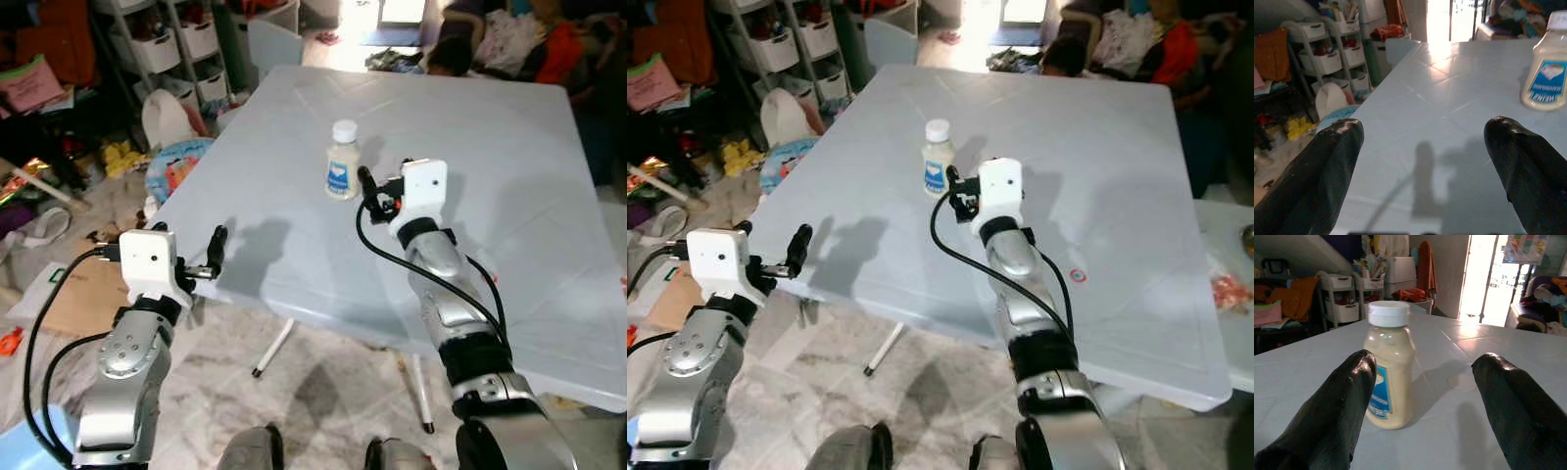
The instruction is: Restocking fridge
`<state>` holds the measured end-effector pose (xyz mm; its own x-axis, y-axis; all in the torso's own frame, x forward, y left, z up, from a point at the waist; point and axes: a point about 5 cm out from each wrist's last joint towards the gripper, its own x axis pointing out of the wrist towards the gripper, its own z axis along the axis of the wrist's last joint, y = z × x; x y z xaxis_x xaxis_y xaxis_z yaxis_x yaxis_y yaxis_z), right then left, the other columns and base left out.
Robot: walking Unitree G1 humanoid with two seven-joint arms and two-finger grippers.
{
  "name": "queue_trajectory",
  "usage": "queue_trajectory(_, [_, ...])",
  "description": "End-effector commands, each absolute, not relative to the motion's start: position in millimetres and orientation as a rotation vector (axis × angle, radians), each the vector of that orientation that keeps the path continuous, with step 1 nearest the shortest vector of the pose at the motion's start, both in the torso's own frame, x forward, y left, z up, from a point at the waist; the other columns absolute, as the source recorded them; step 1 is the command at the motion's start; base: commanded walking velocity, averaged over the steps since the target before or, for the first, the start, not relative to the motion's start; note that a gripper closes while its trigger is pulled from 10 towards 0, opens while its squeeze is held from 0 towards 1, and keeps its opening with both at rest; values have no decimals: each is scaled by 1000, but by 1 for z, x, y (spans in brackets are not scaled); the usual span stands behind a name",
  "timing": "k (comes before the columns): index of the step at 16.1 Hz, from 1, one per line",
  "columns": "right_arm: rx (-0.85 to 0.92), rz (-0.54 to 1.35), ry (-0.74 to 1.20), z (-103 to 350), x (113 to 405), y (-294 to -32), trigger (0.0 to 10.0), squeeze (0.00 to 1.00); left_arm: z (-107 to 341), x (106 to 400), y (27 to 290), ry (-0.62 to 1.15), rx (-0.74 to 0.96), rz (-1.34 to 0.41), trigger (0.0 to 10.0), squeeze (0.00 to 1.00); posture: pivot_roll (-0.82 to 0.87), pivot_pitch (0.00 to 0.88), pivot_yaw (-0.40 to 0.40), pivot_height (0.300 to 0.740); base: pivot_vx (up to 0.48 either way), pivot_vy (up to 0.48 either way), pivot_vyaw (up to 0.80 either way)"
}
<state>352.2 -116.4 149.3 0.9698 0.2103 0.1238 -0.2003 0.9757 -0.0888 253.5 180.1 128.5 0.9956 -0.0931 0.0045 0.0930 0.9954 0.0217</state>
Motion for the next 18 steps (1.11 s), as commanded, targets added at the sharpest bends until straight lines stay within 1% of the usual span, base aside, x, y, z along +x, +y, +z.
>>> queue_trajectory(1, [-70, 214, -155, 154, 355, -114, 10000, 0, 132, 252, 182, -6, 33, -96, 10000, 0, 140, 94, 82, 740, 0, 0, 0])
queue_trajectory(6, [-73, 140, -181, 153, 348, -123, 10000, 0, 133, 253, 178, -5, 26, -114, 10000, 0, 124, 86, 83, 740, 0, 0, 0])
queue_trajectory(8, [-36, 102, -155, 142, 335, -128, 10000, 0, 132, 254, 175, -8, 15, -118, 10000, 0, 105, 70, 72, 740, 0, 0, 0])
queue_trajectory(9, [-27, 75, -146, 134, 318, -129, 10000, 0, 130, 255, 171, -9, 1, -130, 10000, 0, 86, 56, 68, 740, 0, 0, 0])
queue_trajectory(11, [-39, 59, -138, 129, 309, -130, 10000, 0, 129, 256, 167, -10, -9, -137, 10000, 0, 75, 44, 63, 740, 0, 0, 0])
queue_trajectory(12, [-47, 2, -127, 126, 300, -136, 10000, 0, 129, 259, 162, -19, -24, -145, 10000, 0, 63, 33, 58, 740, 281, 0, 0])
queue_trajectory(15, [-54, -22, -113, 127, 292, -145, 10000, 0, 128, 262, 157, -28, -45, -145, 10000, 0, 34, 14, 48, 740, 290, 0, 0])
queue_trajectory(16, [-60, -20, -115, 129, 292, -146, 10000, 0, 128, 264, 156, -32, -53, -144, 10000, 0, 24, 23, 47, 740, 300, 0, 0])
queue_trajectory(18, [-90, -15, -128, 136, 293, -148, 10000, 0, 128, 267, 152, -44, -66, -143, 10000, 0, 12, 13, 43, 740, 308, 0, 0])
